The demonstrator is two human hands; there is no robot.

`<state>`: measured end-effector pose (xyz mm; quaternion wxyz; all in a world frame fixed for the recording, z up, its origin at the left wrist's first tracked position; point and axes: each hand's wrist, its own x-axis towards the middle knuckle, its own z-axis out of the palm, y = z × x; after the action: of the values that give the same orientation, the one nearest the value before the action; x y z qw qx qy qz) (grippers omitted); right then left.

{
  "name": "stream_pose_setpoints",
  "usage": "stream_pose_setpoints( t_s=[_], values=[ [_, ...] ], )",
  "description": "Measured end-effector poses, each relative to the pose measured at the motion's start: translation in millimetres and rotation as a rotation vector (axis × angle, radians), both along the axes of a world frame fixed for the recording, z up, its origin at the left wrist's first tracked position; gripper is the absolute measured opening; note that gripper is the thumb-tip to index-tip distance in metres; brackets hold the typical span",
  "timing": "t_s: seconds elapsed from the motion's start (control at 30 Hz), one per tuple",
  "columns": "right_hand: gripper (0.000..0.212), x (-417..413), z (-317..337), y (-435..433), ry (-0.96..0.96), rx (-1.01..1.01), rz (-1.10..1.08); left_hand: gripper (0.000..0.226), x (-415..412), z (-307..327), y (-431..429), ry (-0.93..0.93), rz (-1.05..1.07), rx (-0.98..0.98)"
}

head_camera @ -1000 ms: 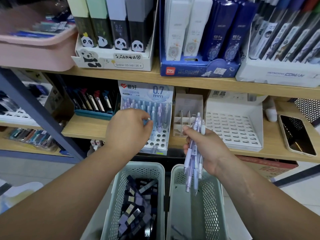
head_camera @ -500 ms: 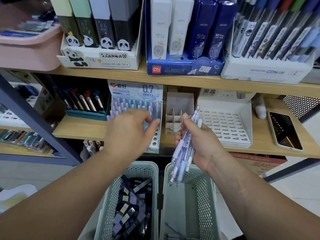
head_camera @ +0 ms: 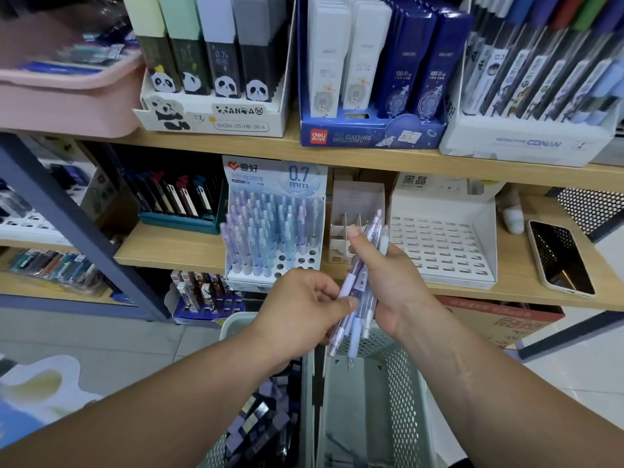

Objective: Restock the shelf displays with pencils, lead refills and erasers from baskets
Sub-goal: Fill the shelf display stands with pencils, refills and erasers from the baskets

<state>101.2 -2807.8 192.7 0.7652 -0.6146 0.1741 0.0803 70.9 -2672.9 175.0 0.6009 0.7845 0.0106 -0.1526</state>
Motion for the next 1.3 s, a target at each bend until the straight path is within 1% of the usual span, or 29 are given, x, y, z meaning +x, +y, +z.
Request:
stream_pose_setpoints(
  t_s=[0.13,0.27,0.4,0.5,0.6,0.67,0.77,0.83,0.87,0.93,1.0,1.03,1.1,1.23,1.3],
  values=[
    [0.02,1.4,2.9,1.2,0.003,0.028,-0.011,0.023,1.6,-1.0,0.8,0.029,0.044,-0.067],
    [0.026,5.2,-1.1,0.4,0.014,-0.021,-0.033,0.013,4.0,0.4,3.6,0.072,0.076,-0.09],
    [0.027,8.7,-3.3,-6.1,0.04,0.009,-0.022,0.004,11.5,0.7,11.6,0.077,0.144,-0.092],
    [0.028,12.3,-3.0,-12.6,0.034,0.03,-0.05,0.009,17.1,4.0,18.4,0.062,0.199,-0.13],
    [0.022,15.7,-4.4,-20.0,0.018,0.049,-0.067,0.012,19.6,4.4,23.7,0.017,0.2,-0.065],
    [0.021,15.9,-6.2,-21.5,0.004,0.042,-0.032,0.013,18.5,2.8,25.1,0.007,0.178,-0.019],
    [0.019,14.2,-8.1,-18.3,-0.021,0.023,0.011,0.015,13.4,2.5,22.7,-0.003,0.089,0.031],
    [0.017,11.9,-7.3,-15.5,-0.051,-0.019,0.076,0.011,11.7,4.5,20.5,-0.052,0.098,0.043],
    [0.017,10.2,-6.8,-14.5,-0.067,-0.05,0.136,0.006,12.2,6.8,19.6,-0.077,0.129,0.032],
    [0.017,6.7,-7.0,-12.2,-0.092,-0.104,0.274,0.011,14.4,11.0,19.5,-0.108,0.187,-0.035],
    [0.015,3.5,-9.7,-8.7,-0.118,-0.166,0.374,0.013,14.9,15.8,19.9,-0.123,0.174,-0.093],
    [0.014,2.1,-11.1,-6.7,-0.126,-0.192,0.393,0.01,14.3,17.8,19.6,-0.129,0.151,-0.102],
    [0.02,1.1,-15.0,-4.1,-0.125,-0.217,0.389,0.004,12.9,19.4,19.3,-0.14,0.131,-0.099],
    [0.018,1.7,-18.6,-2.1,-0.125,-0.22,0.393,0.007,16.1,14.9,20.8,-0.147,0.156,-0.068],
    [0.019,2.8,-19.3,-0.9,-0.114,-0.208,0.381,0.01,19.5,14.6,23.7,-0.18,0.186,-0.015]
  ],
)
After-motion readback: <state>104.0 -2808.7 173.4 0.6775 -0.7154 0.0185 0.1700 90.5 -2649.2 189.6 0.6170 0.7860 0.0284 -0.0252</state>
